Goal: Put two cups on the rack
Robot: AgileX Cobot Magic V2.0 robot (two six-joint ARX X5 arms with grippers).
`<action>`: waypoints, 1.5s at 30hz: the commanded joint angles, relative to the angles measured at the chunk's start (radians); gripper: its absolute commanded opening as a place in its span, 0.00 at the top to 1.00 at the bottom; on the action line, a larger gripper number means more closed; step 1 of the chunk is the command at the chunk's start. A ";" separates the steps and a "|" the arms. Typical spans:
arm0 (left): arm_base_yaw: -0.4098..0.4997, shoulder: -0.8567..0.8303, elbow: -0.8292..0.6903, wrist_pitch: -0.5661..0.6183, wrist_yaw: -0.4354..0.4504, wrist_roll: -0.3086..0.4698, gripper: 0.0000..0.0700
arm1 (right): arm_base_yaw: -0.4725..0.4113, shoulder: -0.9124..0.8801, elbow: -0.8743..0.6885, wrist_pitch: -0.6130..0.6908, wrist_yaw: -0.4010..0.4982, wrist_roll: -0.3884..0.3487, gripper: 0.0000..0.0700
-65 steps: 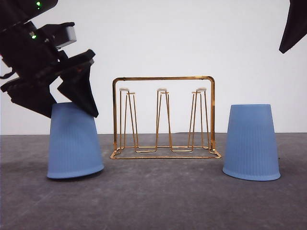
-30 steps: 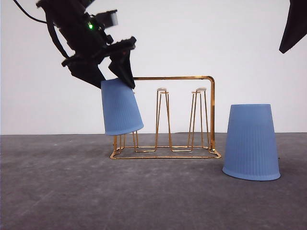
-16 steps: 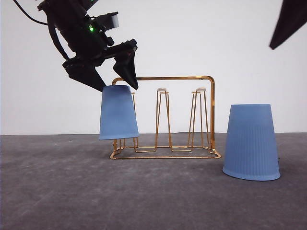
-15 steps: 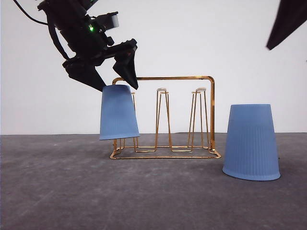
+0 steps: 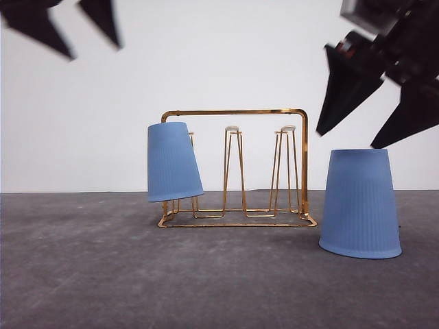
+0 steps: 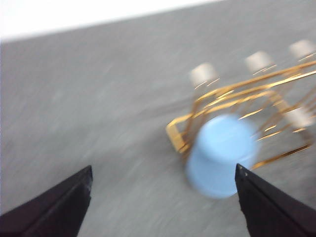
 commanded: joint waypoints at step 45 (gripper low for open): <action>0.094 -0.254 -0.340 0.023 0.052 -0.068 0.21 | 0.022 0.147 0.401 0.034 -0.029 -0.031 0.53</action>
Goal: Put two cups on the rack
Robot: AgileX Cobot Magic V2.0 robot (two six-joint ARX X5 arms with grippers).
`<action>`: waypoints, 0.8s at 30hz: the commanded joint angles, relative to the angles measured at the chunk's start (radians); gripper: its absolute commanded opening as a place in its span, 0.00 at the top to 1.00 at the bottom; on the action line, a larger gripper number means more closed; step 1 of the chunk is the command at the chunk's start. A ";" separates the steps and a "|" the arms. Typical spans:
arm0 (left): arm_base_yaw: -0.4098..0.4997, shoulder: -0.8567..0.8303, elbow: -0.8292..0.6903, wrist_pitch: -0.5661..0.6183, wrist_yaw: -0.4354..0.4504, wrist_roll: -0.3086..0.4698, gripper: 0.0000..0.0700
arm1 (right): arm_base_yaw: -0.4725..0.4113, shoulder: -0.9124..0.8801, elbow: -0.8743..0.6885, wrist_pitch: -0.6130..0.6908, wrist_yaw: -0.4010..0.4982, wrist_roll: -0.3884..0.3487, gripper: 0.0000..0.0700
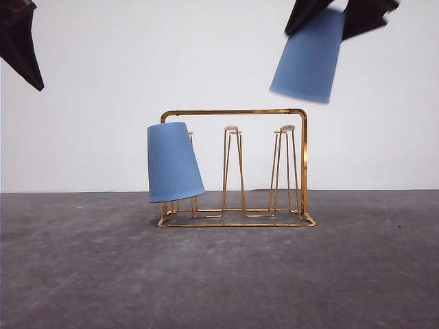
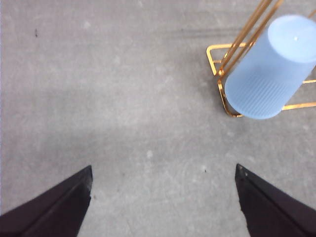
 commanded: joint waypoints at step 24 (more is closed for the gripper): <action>-0.001 0.010 0.006 0.022 0.001 0.000 0.21 | 0.000 0.211 0.010 0.068 0.030 0.045 0.00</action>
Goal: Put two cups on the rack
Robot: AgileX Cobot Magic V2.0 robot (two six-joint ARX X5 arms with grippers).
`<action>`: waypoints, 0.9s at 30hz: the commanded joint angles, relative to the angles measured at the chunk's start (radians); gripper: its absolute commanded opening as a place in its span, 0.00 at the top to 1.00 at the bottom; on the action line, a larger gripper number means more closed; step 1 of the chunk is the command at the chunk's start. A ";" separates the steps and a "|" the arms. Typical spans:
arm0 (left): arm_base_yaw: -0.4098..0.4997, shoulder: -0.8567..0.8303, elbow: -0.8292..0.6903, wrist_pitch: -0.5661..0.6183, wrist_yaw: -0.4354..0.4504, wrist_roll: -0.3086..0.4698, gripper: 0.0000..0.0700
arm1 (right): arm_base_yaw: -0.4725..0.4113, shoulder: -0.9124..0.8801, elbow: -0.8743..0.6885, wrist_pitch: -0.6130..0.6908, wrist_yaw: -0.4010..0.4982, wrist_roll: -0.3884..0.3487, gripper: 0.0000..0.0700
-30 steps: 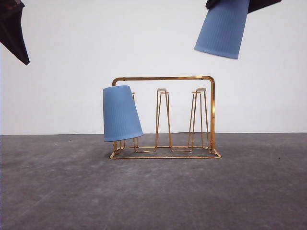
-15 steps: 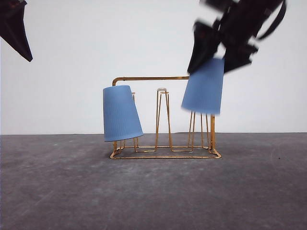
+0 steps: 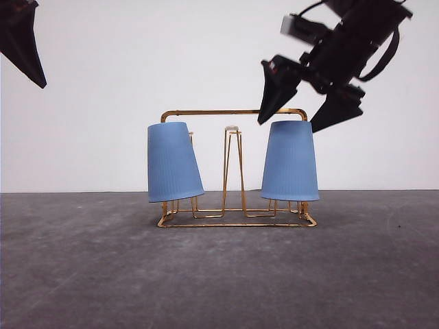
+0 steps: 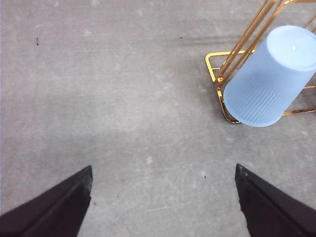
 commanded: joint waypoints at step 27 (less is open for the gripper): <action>0.028 0.010 0.006 0.009 0.001 0.012 0.21 | -0.207 -0.713 -0.509 -0.158 0.181 0.050 0.00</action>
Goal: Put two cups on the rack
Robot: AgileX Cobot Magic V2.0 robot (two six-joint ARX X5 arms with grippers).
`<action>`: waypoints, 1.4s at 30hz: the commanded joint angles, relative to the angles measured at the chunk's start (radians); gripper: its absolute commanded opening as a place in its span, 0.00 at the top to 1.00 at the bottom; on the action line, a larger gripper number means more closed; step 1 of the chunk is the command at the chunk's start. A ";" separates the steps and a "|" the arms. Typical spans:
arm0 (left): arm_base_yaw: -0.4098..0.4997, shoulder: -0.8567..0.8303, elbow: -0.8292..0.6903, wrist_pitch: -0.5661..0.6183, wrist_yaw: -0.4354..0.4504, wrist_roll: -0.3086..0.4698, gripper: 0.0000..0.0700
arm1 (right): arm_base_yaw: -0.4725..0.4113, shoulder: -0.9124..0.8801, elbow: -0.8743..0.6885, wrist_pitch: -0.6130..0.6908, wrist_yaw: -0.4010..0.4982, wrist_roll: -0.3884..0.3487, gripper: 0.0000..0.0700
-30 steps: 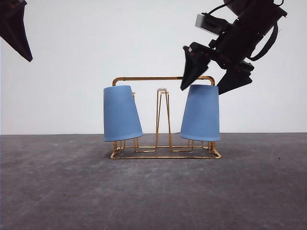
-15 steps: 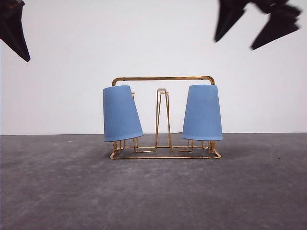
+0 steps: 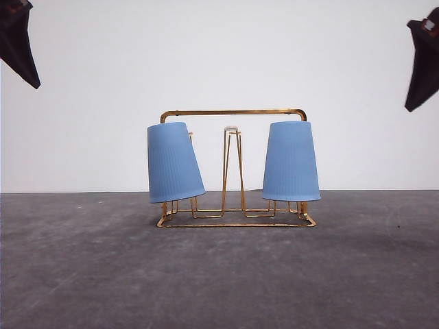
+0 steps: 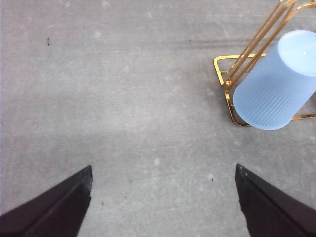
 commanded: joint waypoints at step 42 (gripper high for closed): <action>0.012 -0.306 -0.340 0.279 -0.026 0.052 0.96 | 0.005 -0.006 0.012 0.057 0.011 0.088 0.98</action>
